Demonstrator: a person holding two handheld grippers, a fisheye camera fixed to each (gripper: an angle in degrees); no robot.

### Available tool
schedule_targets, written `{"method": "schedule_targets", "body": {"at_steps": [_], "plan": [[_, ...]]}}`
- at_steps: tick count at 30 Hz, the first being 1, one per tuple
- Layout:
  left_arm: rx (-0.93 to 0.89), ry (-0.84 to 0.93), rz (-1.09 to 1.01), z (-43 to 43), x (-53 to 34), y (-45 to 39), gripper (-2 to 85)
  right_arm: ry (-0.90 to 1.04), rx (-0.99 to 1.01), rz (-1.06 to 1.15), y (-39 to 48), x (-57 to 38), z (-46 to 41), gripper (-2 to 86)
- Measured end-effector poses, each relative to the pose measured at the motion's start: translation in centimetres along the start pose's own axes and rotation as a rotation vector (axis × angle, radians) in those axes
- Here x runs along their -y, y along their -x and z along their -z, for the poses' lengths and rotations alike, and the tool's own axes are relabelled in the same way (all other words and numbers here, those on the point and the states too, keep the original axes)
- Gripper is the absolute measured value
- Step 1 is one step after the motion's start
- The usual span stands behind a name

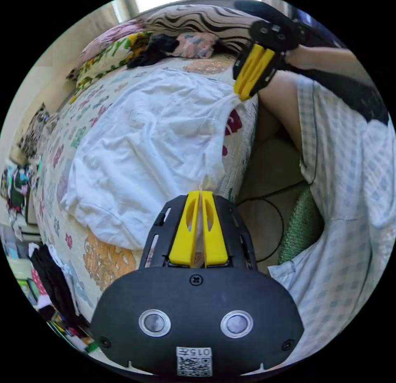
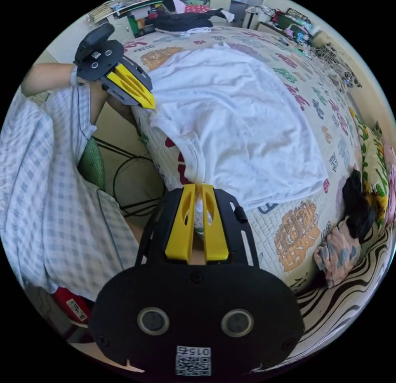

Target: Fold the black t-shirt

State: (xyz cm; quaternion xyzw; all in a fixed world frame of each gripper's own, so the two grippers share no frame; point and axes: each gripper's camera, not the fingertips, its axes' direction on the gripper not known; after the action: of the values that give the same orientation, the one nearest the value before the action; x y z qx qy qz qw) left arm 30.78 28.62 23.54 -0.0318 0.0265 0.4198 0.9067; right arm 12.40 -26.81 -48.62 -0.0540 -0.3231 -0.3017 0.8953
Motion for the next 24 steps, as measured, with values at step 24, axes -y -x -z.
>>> {"method": "schedule_targets", "body": {"at_steps": [24], "plan": [[0.627,-0.971,-0.01,53.0,-7.8,5.9,-0.5,-0.682,-0.633,-0.082,5.4,-5.6,57.2,1.0]]}}
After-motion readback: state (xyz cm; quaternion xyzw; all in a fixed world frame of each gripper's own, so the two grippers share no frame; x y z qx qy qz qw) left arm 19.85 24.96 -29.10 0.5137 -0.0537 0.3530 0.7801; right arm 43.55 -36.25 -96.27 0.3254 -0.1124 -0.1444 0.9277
